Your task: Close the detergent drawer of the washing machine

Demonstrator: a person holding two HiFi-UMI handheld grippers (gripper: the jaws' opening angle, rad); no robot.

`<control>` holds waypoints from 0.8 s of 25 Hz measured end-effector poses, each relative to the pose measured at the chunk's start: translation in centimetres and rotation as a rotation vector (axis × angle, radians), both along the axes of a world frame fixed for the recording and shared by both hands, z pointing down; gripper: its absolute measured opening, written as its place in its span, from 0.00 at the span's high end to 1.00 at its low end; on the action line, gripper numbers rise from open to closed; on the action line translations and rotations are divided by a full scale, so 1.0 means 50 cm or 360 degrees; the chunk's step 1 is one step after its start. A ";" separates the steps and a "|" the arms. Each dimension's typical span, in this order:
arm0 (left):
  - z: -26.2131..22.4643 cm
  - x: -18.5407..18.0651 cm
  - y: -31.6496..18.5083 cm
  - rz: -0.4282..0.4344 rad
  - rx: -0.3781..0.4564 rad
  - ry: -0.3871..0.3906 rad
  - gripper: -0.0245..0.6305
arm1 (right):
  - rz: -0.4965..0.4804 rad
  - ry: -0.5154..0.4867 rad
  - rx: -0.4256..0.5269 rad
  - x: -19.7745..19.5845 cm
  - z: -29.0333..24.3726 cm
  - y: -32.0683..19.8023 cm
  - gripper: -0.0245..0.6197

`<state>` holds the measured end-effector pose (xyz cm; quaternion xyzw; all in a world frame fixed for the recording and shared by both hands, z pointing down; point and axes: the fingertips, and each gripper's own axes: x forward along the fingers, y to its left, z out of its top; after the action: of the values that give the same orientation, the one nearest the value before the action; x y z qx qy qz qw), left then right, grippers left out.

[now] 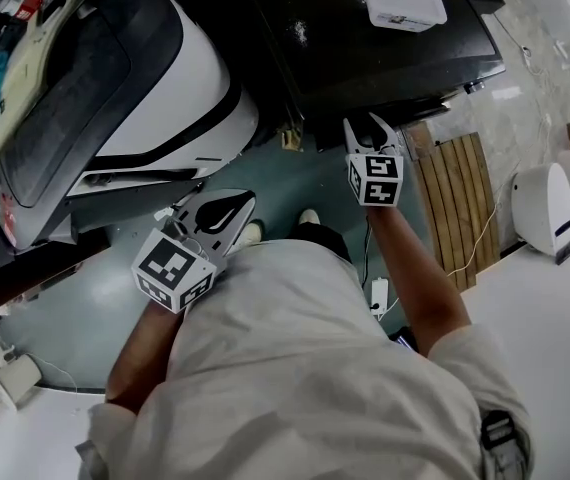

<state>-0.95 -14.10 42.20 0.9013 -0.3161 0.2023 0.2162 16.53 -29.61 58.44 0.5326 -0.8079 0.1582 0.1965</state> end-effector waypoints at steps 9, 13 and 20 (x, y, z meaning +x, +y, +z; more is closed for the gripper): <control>0.005 -0.001 0.010 -0.0007 -0.0020 -0.0008 0.97 | -0.0015 0.0026 0.0005 -0.004 0.001 -0.011 0.71; 0.003 -0.002 0.015 -0.0006 -0.0018 0.0004 0.97 | -0.0005 0.0024 0.0012 -0.005 0.001 -0.011 0.71; -0.004 -0.005 0.035 0.0037 0.0001 0.0023 0.97 | -0.0018 0.0036 0.0019 -0.007 0.004 -0.004 0.71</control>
<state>-1.21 -12.36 42.01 0.9065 -0.3040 0.1983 0.2158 16.16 -29.83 58.63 0.5308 -0.8096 0.1463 0.2033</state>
